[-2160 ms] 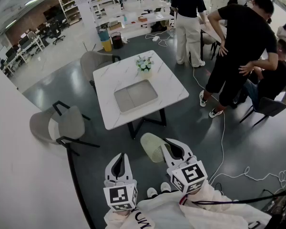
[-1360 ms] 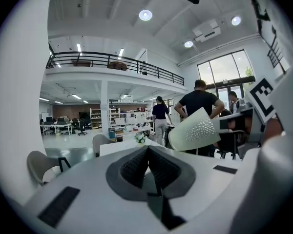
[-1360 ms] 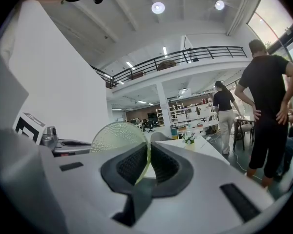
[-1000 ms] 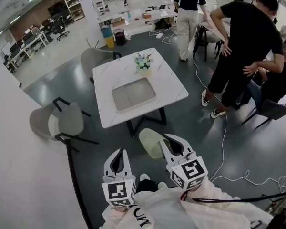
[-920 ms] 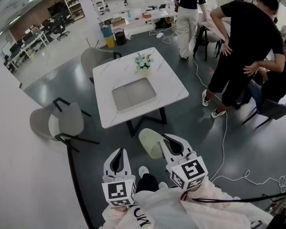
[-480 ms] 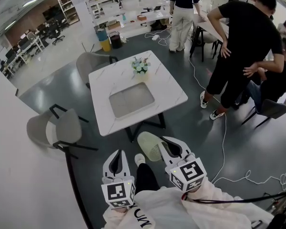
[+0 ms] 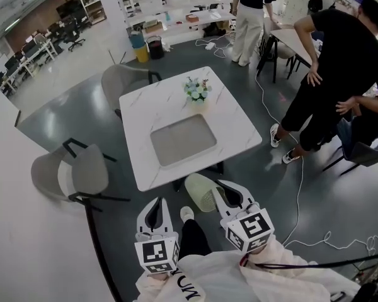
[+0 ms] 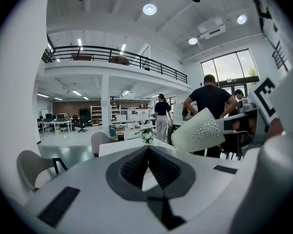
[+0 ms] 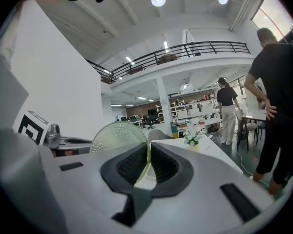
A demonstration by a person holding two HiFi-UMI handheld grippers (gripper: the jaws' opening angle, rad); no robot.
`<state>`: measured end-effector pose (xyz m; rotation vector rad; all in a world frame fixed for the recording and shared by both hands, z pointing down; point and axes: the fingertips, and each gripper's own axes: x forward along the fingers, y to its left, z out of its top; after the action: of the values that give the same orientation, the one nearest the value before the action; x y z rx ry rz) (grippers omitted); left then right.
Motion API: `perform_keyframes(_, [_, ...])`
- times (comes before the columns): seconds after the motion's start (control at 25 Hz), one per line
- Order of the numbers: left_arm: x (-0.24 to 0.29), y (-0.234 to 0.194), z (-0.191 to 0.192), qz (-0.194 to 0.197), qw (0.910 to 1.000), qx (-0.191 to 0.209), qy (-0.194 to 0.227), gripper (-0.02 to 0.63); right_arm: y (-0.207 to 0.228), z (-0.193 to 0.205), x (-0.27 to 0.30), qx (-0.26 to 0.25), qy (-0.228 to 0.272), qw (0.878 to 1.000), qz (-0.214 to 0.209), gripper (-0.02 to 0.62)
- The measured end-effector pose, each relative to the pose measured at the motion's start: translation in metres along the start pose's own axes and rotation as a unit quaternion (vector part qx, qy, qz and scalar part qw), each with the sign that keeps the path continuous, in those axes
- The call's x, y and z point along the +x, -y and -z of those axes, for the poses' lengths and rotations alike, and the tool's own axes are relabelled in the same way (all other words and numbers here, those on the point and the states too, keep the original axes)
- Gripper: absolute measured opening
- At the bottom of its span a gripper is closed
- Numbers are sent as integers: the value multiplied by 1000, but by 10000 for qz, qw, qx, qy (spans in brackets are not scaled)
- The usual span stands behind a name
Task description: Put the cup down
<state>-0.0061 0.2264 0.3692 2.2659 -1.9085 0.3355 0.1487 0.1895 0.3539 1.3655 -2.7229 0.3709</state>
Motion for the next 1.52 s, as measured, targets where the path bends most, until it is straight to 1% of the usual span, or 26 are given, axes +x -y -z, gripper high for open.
perform_keyframes(0.28, [58,-50,-5,1,9999,-84,-140,11,13,-6,79,80,-187,9998,44,26])
perform_keyframes(0.72, [151,-124,-28,173,9995,-119,-254,11,32,-28,199,88,-366,9992,163,26])
perform_keyframes(0.92, [187,-154,-37,319,9990,-149,-285,11,36,-40,249,52,-370,9990,252,26])
perform_keyframes(1.08, [207,-167,-39,434,9983,-167,-355,11,41,-50,270,64,-356,9986,374,26])
perform_keyframes(1.28, [224,-172,-40,510,9978,-193,-378,11,50,-43,277,114,-484,9974,524,26])
perform_keyframes(1.52, [239,-175,-34,433,9974,-257,-506,11,57,-40,291,117,-610,9970,469,26])
